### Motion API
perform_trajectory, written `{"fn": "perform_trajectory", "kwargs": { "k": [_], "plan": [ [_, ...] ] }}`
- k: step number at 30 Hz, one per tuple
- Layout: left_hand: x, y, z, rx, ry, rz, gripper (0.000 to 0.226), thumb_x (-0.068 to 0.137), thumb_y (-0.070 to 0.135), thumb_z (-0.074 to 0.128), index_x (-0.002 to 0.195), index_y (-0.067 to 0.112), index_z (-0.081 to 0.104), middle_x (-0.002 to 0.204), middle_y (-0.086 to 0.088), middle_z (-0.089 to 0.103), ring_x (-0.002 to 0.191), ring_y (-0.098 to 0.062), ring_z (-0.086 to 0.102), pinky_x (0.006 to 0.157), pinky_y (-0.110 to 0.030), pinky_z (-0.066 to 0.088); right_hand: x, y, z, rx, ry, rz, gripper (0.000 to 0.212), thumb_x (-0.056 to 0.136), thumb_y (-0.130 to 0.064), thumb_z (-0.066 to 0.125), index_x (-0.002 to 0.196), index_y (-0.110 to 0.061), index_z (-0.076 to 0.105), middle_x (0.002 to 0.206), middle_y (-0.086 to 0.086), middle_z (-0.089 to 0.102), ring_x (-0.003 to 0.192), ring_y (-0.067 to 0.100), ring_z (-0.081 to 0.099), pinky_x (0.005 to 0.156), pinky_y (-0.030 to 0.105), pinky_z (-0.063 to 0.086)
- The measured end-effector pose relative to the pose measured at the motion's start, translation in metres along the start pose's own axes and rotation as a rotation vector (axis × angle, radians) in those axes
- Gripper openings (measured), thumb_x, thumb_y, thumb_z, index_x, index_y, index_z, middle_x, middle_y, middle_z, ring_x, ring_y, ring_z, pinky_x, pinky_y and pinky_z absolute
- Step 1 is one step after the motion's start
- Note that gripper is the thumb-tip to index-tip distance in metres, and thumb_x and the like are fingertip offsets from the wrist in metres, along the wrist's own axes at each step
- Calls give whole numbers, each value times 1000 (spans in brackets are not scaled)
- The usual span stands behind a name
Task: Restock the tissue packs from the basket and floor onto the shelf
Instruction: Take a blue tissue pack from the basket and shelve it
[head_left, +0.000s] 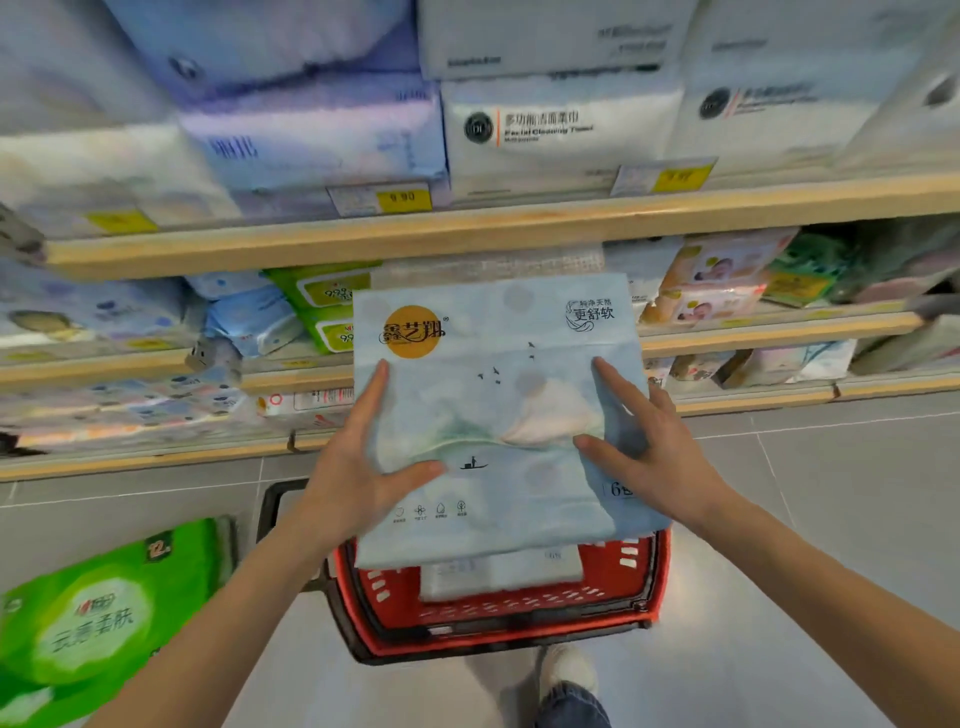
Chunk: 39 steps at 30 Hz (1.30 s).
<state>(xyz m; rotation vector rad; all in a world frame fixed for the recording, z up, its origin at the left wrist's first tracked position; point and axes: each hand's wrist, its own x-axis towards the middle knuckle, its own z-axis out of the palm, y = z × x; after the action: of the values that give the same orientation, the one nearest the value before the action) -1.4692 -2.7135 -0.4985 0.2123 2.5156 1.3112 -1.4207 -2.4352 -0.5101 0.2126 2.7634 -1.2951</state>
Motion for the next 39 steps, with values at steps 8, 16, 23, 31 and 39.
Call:
{"fn": "perform_trajectory", "kwargs": {
  "k": [8,16,23,31,39],
  "plan": [
    [-53,76,-82,-48,60,138,101,68,24,78,145,34,13,137,34,19,125,17,18,96,4,21,-45,-104,-51,-42,128,-102,86,72,-38,72,137,-47,16,128,8,40,117,24,43,90,28,36],
    [-109,157,-173,-54,109,296,99,61,49,76,135,57,10,139,37,20,135,0,26,110,-36,33,-94,-219,-105,-36,234,-250,90,68,-45,73,132,-56,11,122,0,38,115,20,41,92,33,38],
    [-157,245,-258,-20,239,464,101,49,66,71,129,65,9,129,46,21,132,-3,33,105,-31,37,-127,-329,-167,-43,337,-428,94,65,-45,76,137,-51,15,132,-2,38,114,7,37,92,25,33],
    [-214,335,-330,13,361,631,105,44,75,68,131,64,10,141,33,25,133,-7,35,107,-40,38,-169,-431,-228,-45,493,-602,93,64,-37,79,133,-50,18,126,-5,35,125,16,36,98,27,31],
    [-264,407,-377,-4,466,776,101,41,78,67,124,70,11,128,40,28,127,-8,44,101,-35,44,-205,-504,-285,-89,584,-738,93,66,-35,78,135,-48,17,137,6,37,129,18,33,102,26,29]
  ]
}}
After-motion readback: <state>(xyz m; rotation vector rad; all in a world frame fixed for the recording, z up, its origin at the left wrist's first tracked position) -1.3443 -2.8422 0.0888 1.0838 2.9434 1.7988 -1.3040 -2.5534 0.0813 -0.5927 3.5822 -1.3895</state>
